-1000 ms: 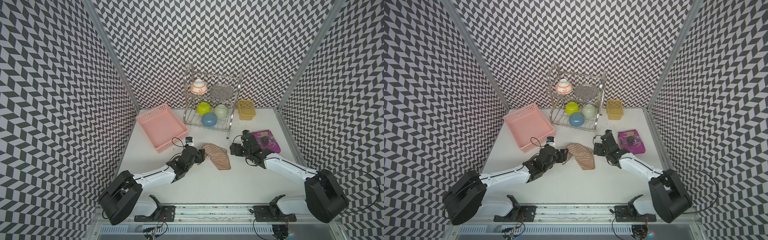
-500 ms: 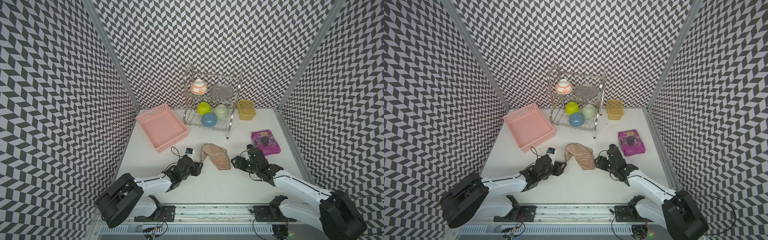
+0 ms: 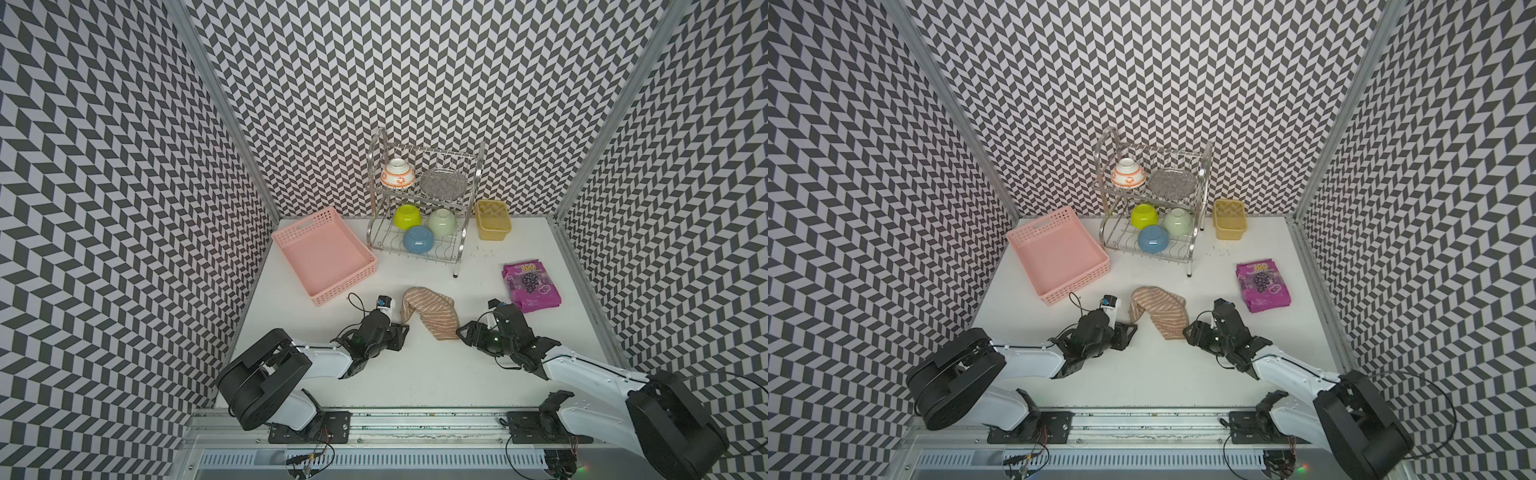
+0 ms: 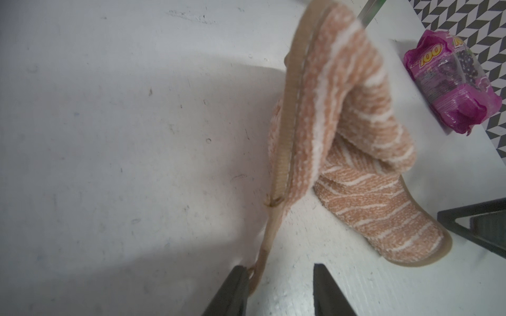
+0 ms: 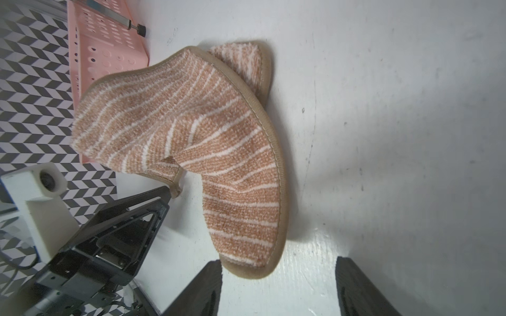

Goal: Fold the square dishcloth
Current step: Place the cleaning item at the center of the board, then flatten out the cleaning item at the center of the board.

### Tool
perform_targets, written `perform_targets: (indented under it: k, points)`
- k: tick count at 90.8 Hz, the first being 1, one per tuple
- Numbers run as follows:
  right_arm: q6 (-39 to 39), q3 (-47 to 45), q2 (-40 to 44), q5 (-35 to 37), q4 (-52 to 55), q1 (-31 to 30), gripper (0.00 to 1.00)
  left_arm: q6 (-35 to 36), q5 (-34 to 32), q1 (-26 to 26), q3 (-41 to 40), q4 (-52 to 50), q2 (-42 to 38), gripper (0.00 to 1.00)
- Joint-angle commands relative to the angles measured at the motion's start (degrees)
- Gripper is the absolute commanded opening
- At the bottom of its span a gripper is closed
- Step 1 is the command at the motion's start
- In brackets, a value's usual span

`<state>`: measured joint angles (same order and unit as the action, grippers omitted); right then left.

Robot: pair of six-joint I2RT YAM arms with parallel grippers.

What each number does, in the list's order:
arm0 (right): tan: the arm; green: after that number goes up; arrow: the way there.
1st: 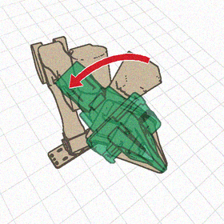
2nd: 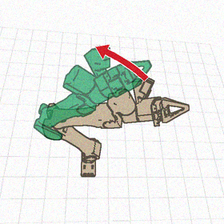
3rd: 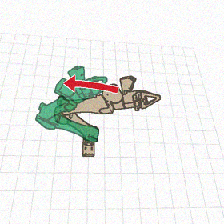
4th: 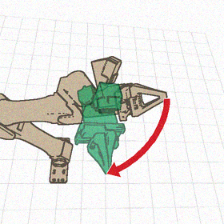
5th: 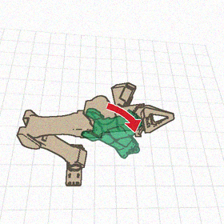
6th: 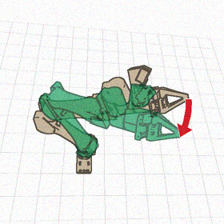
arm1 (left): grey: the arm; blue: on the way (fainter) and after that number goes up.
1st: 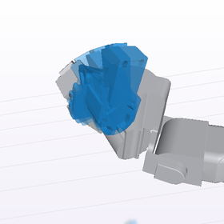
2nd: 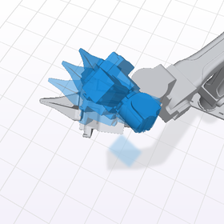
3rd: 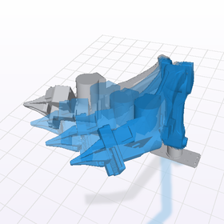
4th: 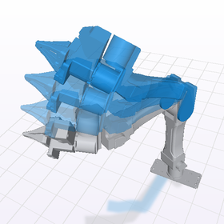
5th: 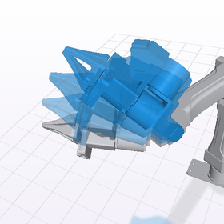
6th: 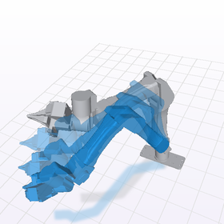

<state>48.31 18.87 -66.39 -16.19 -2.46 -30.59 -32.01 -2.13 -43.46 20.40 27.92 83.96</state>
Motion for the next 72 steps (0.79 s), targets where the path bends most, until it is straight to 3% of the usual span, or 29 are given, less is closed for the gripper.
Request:
perform_targets:
  k: [1,24,48,60,72]
  points:
    - [1.05,-0.44,-0.80,-1.66,-5.21,-0.86,0.67,0.03,-1.71,-0.12,0.97,2.42,0.66,0.45]
    - [2.09,0.02,-3.98,-1.64,-6.75,-2.57,0.65,0.78,-3.35,-0.08,2.69,2.59,3.19,0.47]
    - [2.69,0.73,-8.59,-0.37,-9.56,-3.10,0.64,0.82,-2.27,-0.06,4.41,3.27,6.32,0.33]
    - [1.95,2.57,-12.05,-0.29,-10.26,-3.16,0.49,0.48,-2.82,-0.09,4.62,2.58,6.38,0.17]
    - [0.63,4.51,-13.63,1.38,-8.41,-3.16,0.25,0.53,-4.08,-0.05,5.12,-0.28,4.62,0.01]
